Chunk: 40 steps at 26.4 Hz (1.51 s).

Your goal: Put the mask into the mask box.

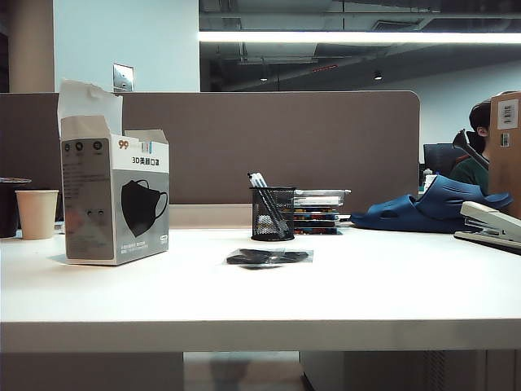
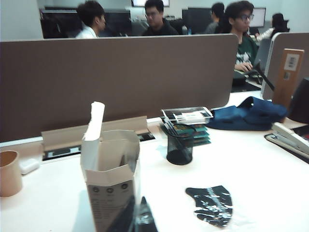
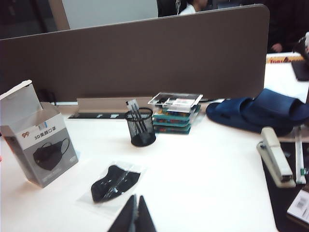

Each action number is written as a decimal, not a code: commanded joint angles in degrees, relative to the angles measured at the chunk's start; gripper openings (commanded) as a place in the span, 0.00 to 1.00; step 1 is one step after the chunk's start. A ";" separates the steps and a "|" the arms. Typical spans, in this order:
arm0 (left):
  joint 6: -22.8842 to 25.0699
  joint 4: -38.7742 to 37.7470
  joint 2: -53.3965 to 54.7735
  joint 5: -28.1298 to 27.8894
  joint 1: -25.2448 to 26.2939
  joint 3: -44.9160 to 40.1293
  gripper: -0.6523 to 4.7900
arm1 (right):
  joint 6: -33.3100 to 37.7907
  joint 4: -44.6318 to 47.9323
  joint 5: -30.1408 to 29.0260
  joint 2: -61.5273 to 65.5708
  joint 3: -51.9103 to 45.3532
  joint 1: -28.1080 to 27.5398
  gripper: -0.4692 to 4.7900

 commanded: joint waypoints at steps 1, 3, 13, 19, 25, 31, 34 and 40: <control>0.33 -1.42 3.98 1.42 0.02 4.15 0.11 | 0.46 -1.14 -0.11 2.99 2.93 0.09 0.07; 1.27 -1.70 6.19 1.42 0.02 6.10 0.11 | 0.46 -1.25 -0.09 4.98 4.42 0.07 0.07; 8.59 -1.55 16.90 1.40 0.02 10.88 0.18 | 0.20 -6.10 -2.03 22.80 15.85 0.11 0.07; 10.80 2.29 24.46 1.38 0.00 11.50 0.18 | -1.62 -6.93 -11.82 34.91 21.68 0.13 0.07; 10.80 4.46 30.32 1.38 0.00 11.50 0.18 | -1.73 -4.24 -19.74 45.05 24.22 0.31 0.15; 10.82 7.28 35.06 1.14 0.02 11.50 0.18 | -1.75 0.52 -19.41 58.62 27.23 8.31 0.39; 10.82 8.50 36.17 0.81 0.02 11.50 0.18 | -1.75 4.26 -16.65 65.57 28.63 13.68 0.46; 12.52 9.33 36.89 0.76 0.07 11.50 0.18 | -1.75 6.43 -8.11 76.00 32.76 19.52 0.80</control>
